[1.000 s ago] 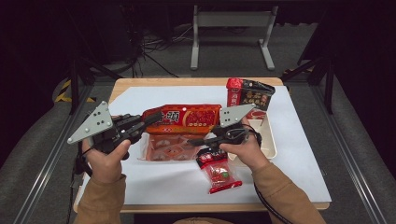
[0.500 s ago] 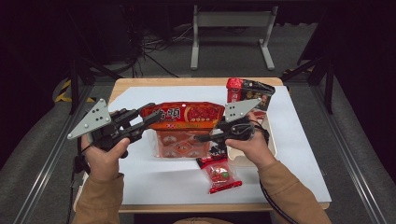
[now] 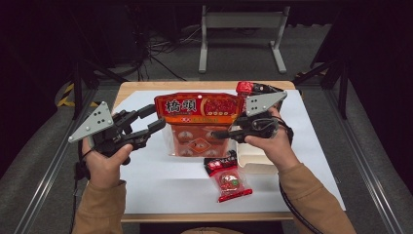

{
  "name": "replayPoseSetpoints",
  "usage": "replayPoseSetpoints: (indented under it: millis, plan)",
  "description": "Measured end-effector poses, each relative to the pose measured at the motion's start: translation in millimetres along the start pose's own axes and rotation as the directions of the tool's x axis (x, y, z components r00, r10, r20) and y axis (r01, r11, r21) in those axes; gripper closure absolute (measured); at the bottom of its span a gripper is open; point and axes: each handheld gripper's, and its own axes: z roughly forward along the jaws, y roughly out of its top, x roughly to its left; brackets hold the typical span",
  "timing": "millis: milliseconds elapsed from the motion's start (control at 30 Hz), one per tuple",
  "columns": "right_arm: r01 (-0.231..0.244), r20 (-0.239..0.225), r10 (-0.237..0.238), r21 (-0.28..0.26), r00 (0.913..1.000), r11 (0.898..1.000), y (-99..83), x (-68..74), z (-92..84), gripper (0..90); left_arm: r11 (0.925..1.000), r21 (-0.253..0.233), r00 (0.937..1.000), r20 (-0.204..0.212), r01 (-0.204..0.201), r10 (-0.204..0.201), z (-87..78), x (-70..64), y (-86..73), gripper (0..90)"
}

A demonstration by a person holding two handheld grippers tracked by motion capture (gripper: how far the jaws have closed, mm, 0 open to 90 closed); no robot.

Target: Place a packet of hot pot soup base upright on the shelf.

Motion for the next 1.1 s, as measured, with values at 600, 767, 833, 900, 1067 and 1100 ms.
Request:
replayPoseSetpoints:
  millis: [600,767,833,900,1067,1100]
  plan:
    - [0.003,0.050,-0.002,-0.019,0.9987,1.000,21.3,-3.5,-33.5,70.1,0.9995,0.030,0.9973,-0.072,-0.010,0.012,-0.1,7.7,-7.5,40.6]
    - [-0.003,0.075,0.005,-0.024,0.9972,1.000,22.8,-4.8,-42.9,70.1,0.9990,0.045,0.9961,-0.088,-0.006,0.009,0.0,11.8,-11.4,38.4]
    - [-0.009,0.088,0.012,-0.029,0.9961,1.000,22.3,-5.9,-47.9,70.1,0.9989,0.046,0.9958,-0.092,-0.002,0.006,-0.2,13.6,-13.1,37.6]
    - [-0.013,0.099,0.016,-0.033,0.9950,0.999,21.6,-6.8,-52.7,70.1,0.9986,0.053,0.9953,-0.097,0.000,0.005,0.0,15.5,-15.1,36.8]
    - [-0.018,0.129,0.022,-0.036,0.9914,0.999,19.0,-8.7,-65.9,70.1,0.9961,0.088,0.9950,-0.100,0.007,0.001,2.4,19.3,-20.9,34.0]
    - [-0.015,0.140,0.020,-0.034,0.9900,0.999,18.5,-8.5,-69.0,70.1,0.9956,0.094,0.9947,-0.102,0.006,0.004,3.1,19.9,-22.5,33.4]
